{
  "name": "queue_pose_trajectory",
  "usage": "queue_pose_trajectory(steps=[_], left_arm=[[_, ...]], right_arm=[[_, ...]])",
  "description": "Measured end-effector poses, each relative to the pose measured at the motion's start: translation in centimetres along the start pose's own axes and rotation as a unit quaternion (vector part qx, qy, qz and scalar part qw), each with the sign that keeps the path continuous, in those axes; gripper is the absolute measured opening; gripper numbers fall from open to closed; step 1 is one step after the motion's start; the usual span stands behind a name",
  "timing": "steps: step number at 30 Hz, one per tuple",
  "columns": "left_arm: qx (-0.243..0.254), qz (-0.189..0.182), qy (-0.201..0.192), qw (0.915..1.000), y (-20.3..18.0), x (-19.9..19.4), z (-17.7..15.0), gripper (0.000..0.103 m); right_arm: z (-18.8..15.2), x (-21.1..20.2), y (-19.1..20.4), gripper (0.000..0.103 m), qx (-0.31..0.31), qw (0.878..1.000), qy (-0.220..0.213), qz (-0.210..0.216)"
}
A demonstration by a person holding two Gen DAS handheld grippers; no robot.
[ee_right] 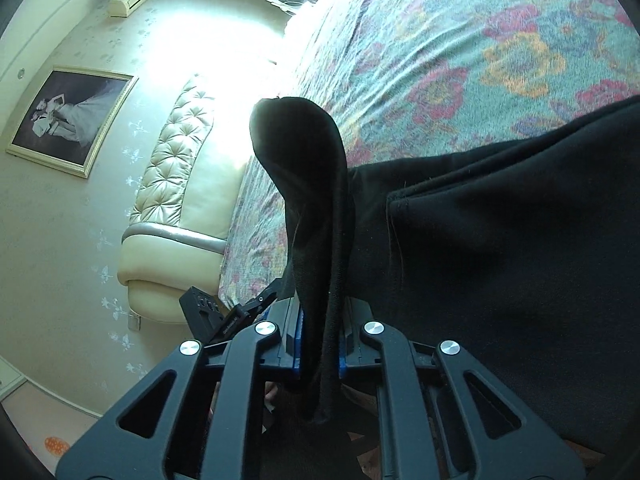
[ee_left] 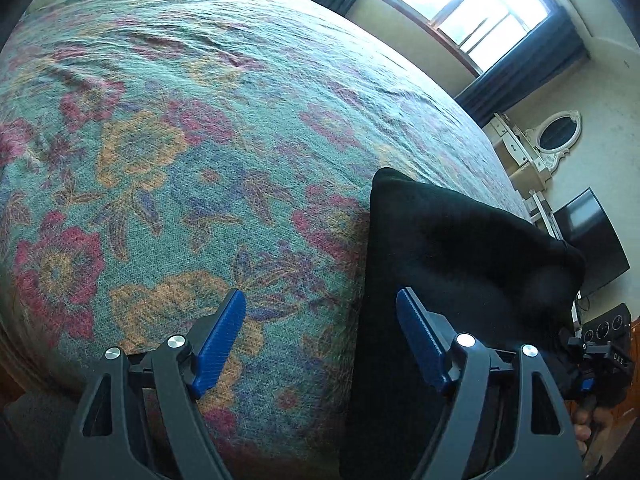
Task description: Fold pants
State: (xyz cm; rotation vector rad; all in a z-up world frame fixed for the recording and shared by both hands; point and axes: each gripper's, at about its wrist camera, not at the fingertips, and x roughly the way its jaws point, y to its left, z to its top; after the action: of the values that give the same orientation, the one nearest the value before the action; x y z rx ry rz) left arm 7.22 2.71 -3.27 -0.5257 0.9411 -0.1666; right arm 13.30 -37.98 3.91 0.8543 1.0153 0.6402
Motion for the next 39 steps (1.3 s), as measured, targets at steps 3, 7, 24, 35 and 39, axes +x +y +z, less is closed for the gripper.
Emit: queue_pose_trajectory(steps=[3, 7, 24, 35, 39], left_arm=[[0.017, -0.014, 0.002, 0.9998, -1.1, -0.1, -0.3, 0.077], [0.027, -0.038, 0.016, 0.9988, -2.5, 0.2, -0.9, 0.077], [0.044, -0.098, 0.078, 0.9912, -6.0, 2.8, -4.2, 0.077], [-0.028, -0.155, 0.115, 0.9808, -4.9, 2.9, -5.4, 0.077], [-0.029, -0.159, 0.126, 0.9787, -5.0, 2.3, -6.1, 0.077]], right_arm=[[0.2, -2.5, 0.0, 0.011, -0.003, 1.0, -0.009, -0.001], [0.2, -6.5, -1.7, 0.011, 0.01, 0.999, -0.03, -0.011], [-1.4, -10.9, -9.0, 0.012, 0.063, 0.994, -0.057, -0.066], [-2.1, -15.3, -10.6, 0.075, 0.074, 0.991, -0.081, -0.072], [-3.5, -14.1, -12.2, 0.079, 0.092, 0.992, -0.042, -0.074]])
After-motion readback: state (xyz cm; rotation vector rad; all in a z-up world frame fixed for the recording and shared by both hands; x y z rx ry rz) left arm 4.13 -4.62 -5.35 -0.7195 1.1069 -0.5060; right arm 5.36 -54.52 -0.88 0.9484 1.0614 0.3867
